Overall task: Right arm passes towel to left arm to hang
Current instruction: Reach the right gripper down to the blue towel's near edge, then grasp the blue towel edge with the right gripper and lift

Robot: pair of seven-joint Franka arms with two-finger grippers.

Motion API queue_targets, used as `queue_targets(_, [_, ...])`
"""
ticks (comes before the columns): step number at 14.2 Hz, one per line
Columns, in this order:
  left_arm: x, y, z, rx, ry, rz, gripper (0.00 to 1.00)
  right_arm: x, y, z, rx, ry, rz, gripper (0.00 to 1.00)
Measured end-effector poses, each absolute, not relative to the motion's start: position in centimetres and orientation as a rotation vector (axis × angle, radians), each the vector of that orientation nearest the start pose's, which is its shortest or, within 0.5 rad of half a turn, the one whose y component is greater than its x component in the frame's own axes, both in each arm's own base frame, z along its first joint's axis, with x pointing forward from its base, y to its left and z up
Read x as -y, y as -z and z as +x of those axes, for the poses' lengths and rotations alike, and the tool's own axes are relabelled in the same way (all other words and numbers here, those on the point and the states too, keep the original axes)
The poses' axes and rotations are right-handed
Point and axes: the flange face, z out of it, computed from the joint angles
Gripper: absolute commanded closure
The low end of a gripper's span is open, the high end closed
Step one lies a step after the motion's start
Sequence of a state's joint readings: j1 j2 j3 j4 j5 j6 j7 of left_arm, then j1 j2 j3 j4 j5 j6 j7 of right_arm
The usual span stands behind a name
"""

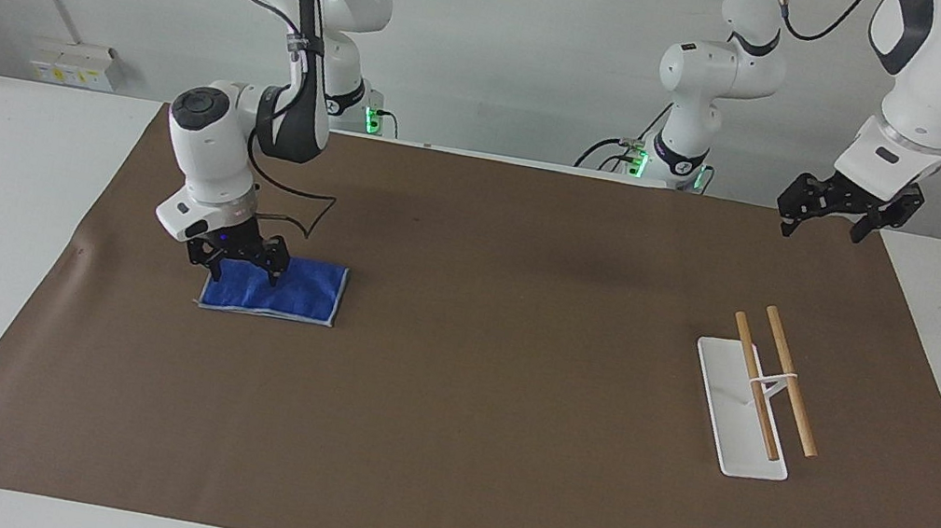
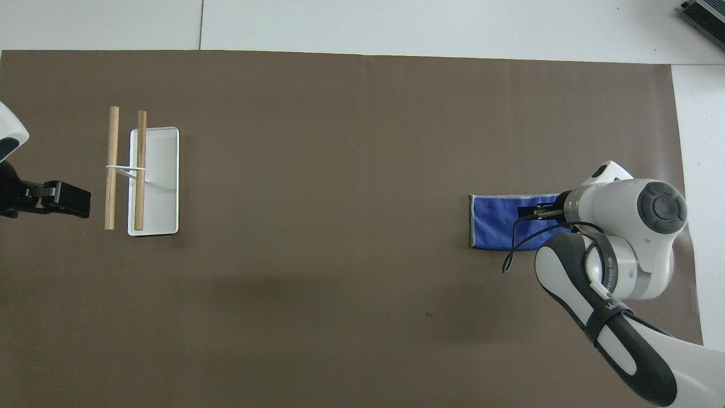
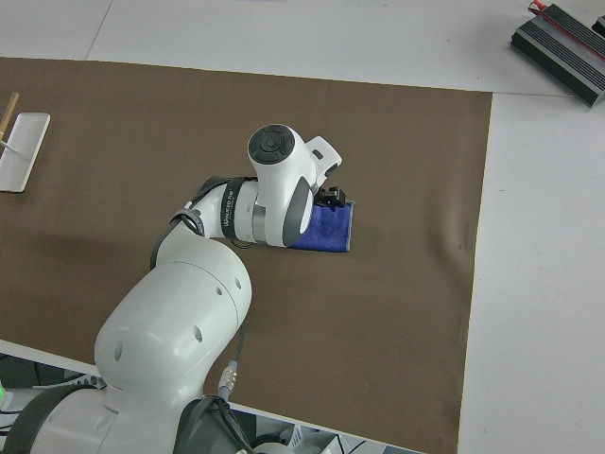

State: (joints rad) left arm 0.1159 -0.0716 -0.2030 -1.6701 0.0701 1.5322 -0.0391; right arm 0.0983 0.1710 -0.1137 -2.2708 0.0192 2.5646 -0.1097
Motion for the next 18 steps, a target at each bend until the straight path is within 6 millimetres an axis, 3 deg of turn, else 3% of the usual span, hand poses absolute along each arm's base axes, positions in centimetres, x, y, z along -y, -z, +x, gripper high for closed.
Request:
queue_targets(6, [4.2,-61.3,52.5,-0.071,-0.095,-3.051,0.0,0.7,-28.2,54.3,0.149,0.164,-3.149,0.0])
queue_targets(7, [4.2,-61.3,52.5,-0.071,-0.095,-3.051,0.0,0.7,-28.2,54.3,0.149,0.164,-3.149,0.15])
queue_targets(8, [4.2,-61.3,52.5,-0.072,-0.095,-3.051,0.0,0.7,-28.2,54.3,0.149,0.164,-3.149,0.41])
queue_targets(10, [4.5,-61.3,52.5,-0.081,-0.095,-3.05,0.0,0.7,-28.2,54.3,0.147,0.164,-3.148,0.84])
queue_targets(11, [4.7,-61.3,52.5,-0.086,-0.094,-3.05,0.0,0.7,-28.3,54.3,0.141,0.17,-3.145,1.0])
queue_targets(18, [5.8,-61.3,52.3,-0.116,-0.092,-3.05,0.0,0.8,-30.0,55.3,0.023,0.164,-3.099,1.0])
